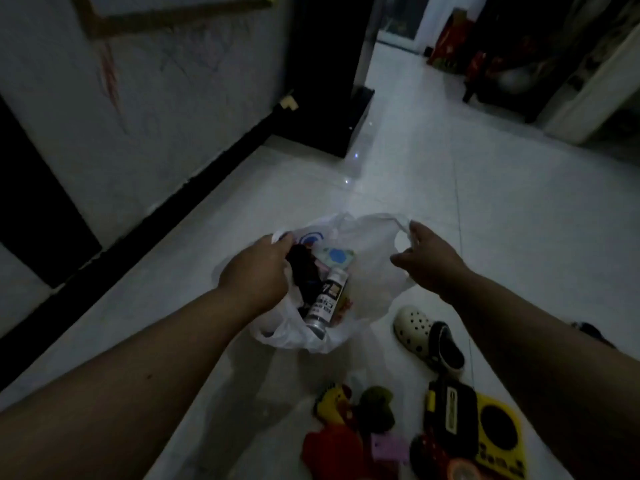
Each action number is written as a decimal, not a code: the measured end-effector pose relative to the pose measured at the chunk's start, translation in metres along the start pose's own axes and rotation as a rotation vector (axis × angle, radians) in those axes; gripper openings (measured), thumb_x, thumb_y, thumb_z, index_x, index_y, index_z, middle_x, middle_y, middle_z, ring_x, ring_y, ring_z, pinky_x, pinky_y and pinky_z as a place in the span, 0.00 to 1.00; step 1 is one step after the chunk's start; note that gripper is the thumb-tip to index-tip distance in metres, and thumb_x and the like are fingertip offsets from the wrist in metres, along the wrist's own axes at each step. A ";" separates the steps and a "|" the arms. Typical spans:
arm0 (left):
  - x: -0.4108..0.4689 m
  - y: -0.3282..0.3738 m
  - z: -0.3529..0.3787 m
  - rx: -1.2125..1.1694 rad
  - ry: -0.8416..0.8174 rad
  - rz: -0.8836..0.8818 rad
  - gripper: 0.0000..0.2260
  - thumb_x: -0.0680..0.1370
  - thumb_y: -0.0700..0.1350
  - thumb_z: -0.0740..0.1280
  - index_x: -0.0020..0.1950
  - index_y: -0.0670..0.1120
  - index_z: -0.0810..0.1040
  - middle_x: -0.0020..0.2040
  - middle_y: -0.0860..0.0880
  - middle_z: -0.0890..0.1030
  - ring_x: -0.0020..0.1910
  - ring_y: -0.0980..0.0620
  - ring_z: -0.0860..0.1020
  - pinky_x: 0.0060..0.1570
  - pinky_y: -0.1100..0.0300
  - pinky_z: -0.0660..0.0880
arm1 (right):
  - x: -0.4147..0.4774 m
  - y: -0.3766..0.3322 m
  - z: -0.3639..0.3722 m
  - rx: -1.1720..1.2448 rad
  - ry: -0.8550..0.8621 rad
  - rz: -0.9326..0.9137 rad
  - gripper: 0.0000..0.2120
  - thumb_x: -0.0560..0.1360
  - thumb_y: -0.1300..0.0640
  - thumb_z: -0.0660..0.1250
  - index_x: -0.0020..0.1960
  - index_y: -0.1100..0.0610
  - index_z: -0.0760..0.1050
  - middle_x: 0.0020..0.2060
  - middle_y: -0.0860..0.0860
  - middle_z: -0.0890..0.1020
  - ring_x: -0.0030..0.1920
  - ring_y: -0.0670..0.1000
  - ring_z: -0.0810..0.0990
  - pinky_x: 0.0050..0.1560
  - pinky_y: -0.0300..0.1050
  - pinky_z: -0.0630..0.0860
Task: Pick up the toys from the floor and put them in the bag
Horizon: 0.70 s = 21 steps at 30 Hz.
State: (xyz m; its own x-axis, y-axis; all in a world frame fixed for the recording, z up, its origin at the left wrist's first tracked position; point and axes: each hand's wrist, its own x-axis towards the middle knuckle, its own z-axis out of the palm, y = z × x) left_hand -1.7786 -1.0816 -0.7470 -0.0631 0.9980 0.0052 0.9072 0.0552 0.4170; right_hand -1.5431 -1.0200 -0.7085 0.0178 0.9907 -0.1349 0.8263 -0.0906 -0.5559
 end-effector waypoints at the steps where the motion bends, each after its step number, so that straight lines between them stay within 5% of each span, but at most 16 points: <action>1: -0.003 0.000 0.003 -0.023 -0.006 0.001 0.30 0.75 0.38 0.60 0.76 0.51 0.58 0.74 0.46 0.63 0.68 0.45 0.69 0.62 0.56 0.68 | -0.010 0.001 0.002 -0.048 0.013 0.010 0.38 0.73 0.56 0.70 0.76 0.53 0.53 0.69 0.55 0.71 0.60 0.53 0.74 0.52 0.44 0.72; 6: -0.010 -0.007 0.009 -0.094 -0.008 0.036 0.32 0.75 0.36 0.60 0.77 0.50 0.54 0.77 0.48 0.59 0.72 0.47 0.63 0.66 0.57 0.64 | -0.074 0.032 0.039 -0.260 0.177 -0.164 0.31 0.72 0.53 0.70 0.72 0.51 0.64 0.70 0.58 0.67 0.68 0.56 0.67 0.66 0.51 0.68; 9: -0.010 -0.011 0.011 -0.109 -0.001 0.048 0.33 0.74 0.36 0.60 0.77 0.51 0.54 0.76 0.47 0.60 0.72 0.46 0.63 0.65 0.57 0.65 | -0.111 0.061 0.082 -0.354 0.043 -0.278 0.21 0.74 0.55 0.68 0.66 0.50 0.72 0.66 0.54 0.71 0.63 0.53 0.72 0.57 0.40 0.69; 13: -0.008 -0.016 0.017 -0.087 -0.005 0.045 0.34 0.74 0.36 0.61 0.77 0.53 0.53 0.76 0.47 0.59 0.72 0.46 0.64 0.65 0.57 0.65 | -0.130 0.105 0.136 -0.364 -0.401 0.112 0.31 0.74 0.46 0.66 0.74 0.46 0.59 0.74 0.54 0.58 0.70 0.55 0.65 0.65 0.46 0.69; 16: -0.005 -0.018 0.023 -0.074 0.016 0.027 0.35 0.74 0.37 0.62 0.77 0.54 0.53 0.75 0.47 0.61 0.69 0.46 0.67 0.62 0.57 0.67 | -0.123 0.127 0.153 -0.285 -0.412 0.300 0.37 0.72 0.44 0.69 0.75 0.47 0.55 0.73 0.57 0.55 0.67 0.57 0.68 0.65 0.48 0.70; 21: -0.006 -0.016 0.028 -0.040 0.058 0.036 0.34 0.75 0.37 0.62 0.77 0.54 0.54 0.74 0.46 0.64 0.67 0.44 0.69 0.60 0.54 0.69 | -0.102 0.136 0.159 -0.254 -0.327 0.295 0.30 0.70 0.48 0.71 0.69 0.50 0.65 0.63 0.57 0.67 0.54 0.56 0.76 0.52 0.46 0.77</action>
State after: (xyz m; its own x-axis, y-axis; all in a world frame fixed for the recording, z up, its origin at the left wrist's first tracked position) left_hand -1.7809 -1.0873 -0.7795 -0.0556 0.9958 0.0725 0.8922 0.0170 0.4512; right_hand -1.5220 -1.1497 -0.9004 0.1275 0.8392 -0.5287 0.9243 -0.2938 -0.2435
